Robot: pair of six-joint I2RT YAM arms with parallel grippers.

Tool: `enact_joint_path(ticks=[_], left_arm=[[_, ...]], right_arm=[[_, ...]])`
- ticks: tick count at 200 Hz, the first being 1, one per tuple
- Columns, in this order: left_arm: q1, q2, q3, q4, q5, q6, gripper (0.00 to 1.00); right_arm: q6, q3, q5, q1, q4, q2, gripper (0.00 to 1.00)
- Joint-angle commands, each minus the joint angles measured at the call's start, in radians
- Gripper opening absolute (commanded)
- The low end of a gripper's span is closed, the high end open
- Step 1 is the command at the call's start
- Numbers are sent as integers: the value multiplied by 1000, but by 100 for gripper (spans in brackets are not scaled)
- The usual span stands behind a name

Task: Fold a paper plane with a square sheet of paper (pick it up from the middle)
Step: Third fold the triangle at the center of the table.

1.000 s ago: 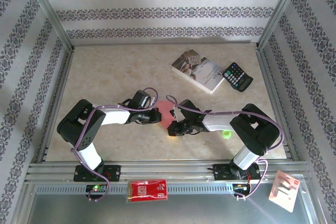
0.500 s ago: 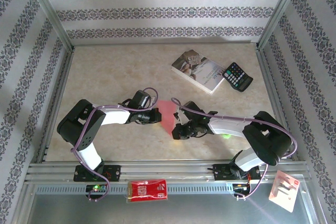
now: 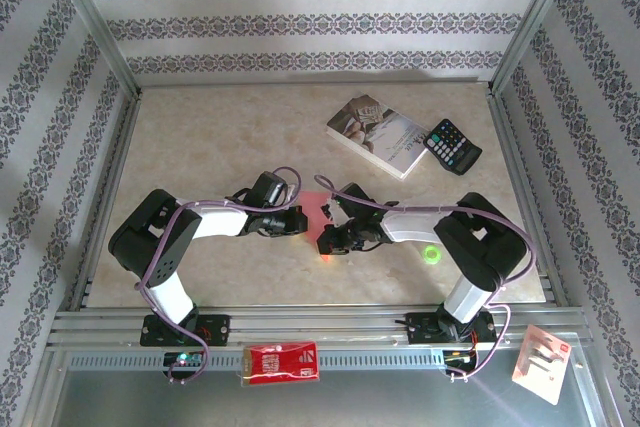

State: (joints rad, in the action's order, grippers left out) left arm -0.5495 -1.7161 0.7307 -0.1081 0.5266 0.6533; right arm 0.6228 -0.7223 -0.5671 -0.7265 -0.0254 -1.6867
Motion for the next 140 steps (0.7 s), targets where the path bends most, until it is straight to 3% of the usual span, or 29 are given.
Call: enact_joint_path(ticks=[1,28,91,140], left_arm=[[9,-30,-12,180,-77,-37,0],[10,2,20,193,-58,-33,0],[-24,148,0,92,28,95,16],[-92,107,-33,-1,53,191,6]], right_arm=[[-20,29,-13,10,21,-17,1],[-21,71,-7,21,33,-21,1],[-6,113,1,22,65,-31,1],[-3,118,3,25,68,-28,1]])
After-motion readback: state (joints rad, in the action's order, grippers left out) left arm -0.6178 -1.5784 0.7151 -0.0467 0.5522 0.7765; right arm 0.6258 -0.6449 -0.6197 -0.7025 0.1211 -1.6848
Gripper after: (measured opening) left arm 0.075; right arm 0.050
